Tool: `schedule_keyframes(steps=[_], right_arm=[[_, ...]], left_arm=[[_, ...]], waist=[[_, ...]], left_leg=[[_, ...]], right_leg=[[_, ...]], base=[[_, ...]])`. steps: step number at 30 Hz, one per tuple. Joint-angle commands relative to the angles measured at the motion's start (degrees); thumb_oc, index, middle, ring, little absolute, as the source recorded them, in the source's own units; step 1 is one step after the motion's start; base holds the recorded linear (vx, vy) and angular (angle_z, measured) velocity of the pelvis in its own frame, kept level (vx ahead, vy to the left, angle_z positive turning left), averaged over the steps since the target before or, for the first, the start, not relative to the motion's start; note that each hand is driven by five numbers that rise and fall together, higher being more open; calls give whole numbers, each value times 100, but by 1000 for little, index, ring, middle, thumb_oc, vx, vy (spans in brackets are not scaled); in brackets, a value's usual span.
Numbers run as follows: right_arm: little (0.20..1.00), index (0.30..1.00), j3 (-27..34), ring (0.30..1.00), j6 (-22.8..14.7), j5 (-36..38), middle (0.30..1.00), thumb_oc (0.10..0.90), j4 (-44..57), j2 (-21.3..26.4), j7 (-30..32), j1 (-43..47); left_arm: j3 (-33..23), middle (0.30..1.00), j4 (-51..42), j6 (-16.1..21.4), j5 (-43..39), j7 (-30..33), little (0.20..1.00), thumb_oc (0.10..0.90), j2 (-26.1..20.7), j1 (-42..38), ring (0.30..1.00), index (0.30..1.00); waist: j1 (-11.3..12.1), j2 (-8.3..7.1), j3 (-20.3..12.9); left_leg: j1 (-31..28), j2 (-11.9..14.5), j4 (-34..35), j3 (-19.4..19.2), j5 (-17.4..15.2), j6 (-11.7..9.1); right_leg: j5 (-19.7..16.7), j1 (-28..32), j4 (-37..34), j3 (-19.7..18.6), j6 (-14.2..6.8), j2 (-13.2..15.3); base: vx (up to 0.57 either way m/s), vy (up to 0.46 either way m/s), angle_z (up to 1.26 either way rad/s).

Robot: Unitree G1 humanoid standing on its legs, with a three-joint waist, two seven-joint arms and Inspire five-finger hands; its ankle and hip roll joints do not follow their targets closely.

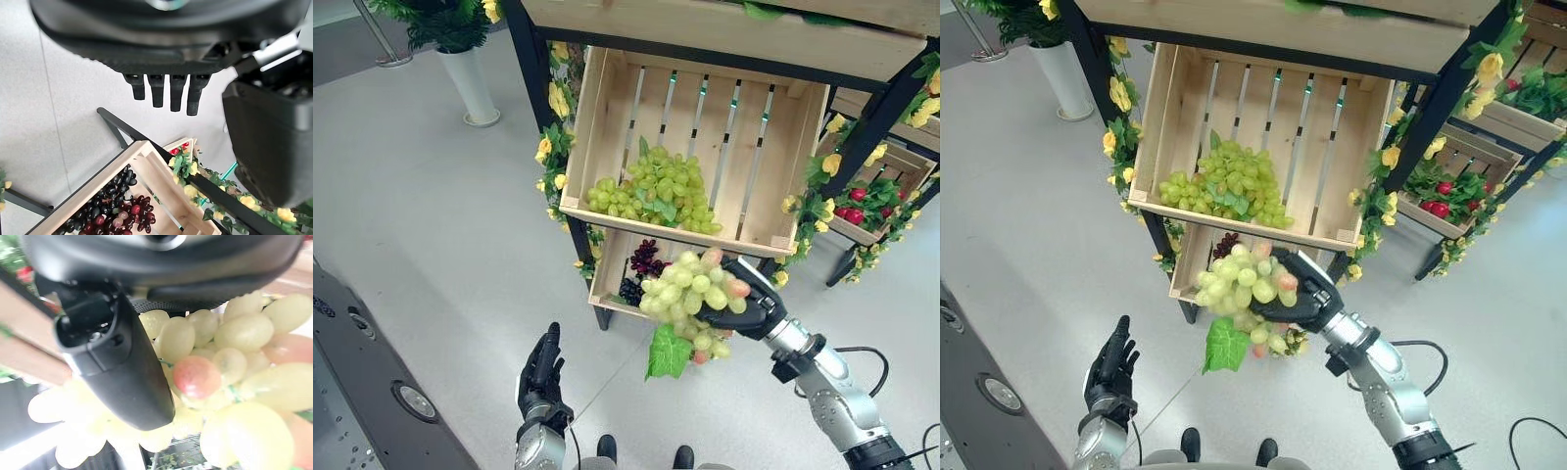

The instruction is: Pick up the fruits from the basket on one side to the basket on the other side

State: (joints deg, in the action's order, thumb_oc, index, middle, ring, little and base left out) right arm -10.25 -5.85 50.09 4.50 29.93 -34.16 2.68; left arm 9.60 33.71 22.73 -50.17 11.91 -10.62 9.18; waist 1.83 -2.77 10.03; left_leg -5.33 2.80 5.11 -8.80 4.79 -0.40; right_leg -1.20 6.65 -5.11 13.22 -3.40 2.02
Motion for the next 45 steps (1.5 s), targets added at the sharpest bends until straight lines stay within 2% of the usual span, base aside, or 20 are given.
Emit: schedule_keyframes(steps=[1,6,7,9,12,17,20,25,29,34,37,45], right_arm=[[300,300,537,300,-310,908,300,400,585,20,132,1091],[300,300,666,300,-203,835,300,400,642,288,633,1749],[300,300,721,300,-60,961,300,400,663,482,890,2017],[300,300,753,300,3,983,300,400,579,578,1077,2215],[300,300,724,300,133,1050,300,400,-12,912,1633,2913],[300,300,557,300,259,1106,300,400,-1202,1393,2162,3936],[300,300,410,300,327,1248,300,400,-1703,1663,2297,4335],[300,300,-24,300,725,1175,300,400,-3289,2056,2645,5383],[300,300,-382,300,950,1003,300,400,-4197,2112,2755,5981],[300,300,-898,300,1146,112,300,400,-5177,2057,3036,6659],[300,300,-1101,300,1216,-290,300,400,-5645,2036,2996,6951],[300,300,-1359,300,1264,-827,300,400,-6118,1766,2793,7137]], left_arm=[[34,900,105,287,252,-303,900,800,-282,-452,900,900],[93,900,244,218,222,-387,900,800,-305,-499,900,900],[120,900,323,238,179,-431,900,800,-311,-509,900,900],[147,900,367,249,158,-454,900,800,-313,-515,900,900],[252,900,428,265,187,-459,900,800,-285,-520,900,900],[417,900,389,260,201,-434,900,800,-365,-439,900,900],[428,900,444,268,199,-462,900,800,-386,-433,900,900],[479,900,499,174,142,-533,900,800,-499,-451,900,900],[517,900,559,172,147,-582,900,800,-508,-475,900,900],[547,900,642,200,159,-642,900,800,-477,-448,900,900],[544,900,692,254,151,-672,900,800,-434,-447,900,900],[482,900,757,288,146,-733,900,800,-348,-455,900,900]], waist=[[14,-131,-382],[19,-160,-423],[28,-174,-451],[38,-187,-467],[107,-231,-529],[275,-283,-603],[341,-299,-632],[543,-339,-688],[663,-353,-695],[814,-365,-680],[864,-361,-676],[982,-329,-646]], left_leg=[[-204,-300,-11,174,-1036,79],[-233,-274,-11,165,-1068,50],[-242,-268,-11,161,-1075,42],[-253,-265,-11,156,-1082,37],[-292,-263,-11,165,-1103,23],[-348,-257,-14,248,-1139,-1],[-375,-260,-11,296,-1145,-12],[-432,-262,-11,426,-1154,-49],[-446,-263,-11,494,-1145,-73],[-454,-275,-11,614,-1116,-84],[-451,-281,-11,648,-1102,-90],[-409,-293,-11,752,-1057,-92]], right_leg=[[275,83,11,-265,-88,82],[291,99,11,-290,-74,65],[291,101,11,-291,-78,67],[289,104,11,-289,-82,69],[300,138,11,-264,-84,66],[331,214,11,-200,-87,65],[341,249,11,-167,-82,64],[370,346,11,-26,-58,80],[390,396,11,71,-36,89],[396,447,11,173,-3,94],[409,463,11,209,15,97],[420,482,11,323,35,129]], base=[[0,0,0],[4,6,0],[22,40,-1],[16,33,0],[19,38,0],[30,33,0],[28,11,1],[37,8,4],[4,0,2],[17,-1,10],[8,10,15],[-4,4,2]])
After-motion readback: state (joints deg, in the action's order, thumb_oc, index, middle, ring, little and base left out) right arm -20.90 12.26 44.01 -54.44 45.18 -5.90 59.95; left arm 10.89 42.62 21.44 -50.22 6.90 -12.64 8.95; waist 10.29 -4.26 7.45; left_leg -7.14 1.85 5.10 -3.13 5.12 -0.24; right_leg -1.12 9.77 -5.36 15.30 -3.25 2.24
